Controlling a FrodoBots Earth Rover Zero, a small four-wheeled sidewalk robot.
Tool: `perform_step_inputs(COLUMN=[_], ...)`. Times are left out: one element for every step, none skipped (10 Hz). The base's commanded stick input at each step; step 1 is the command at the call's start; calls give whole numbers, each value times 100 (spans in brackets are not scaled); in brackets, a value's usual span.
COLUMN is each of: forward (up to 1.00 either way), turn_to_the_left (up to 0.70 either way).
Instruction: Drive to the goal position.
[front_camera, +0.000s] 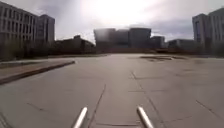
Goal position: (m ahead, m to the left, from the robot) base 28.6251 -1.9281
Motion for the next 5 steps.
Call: perform_step_inputs(forward=[100, 100, 100, 100, 100], turn_to_the_left=[-27, -27, -27, -27, -27])
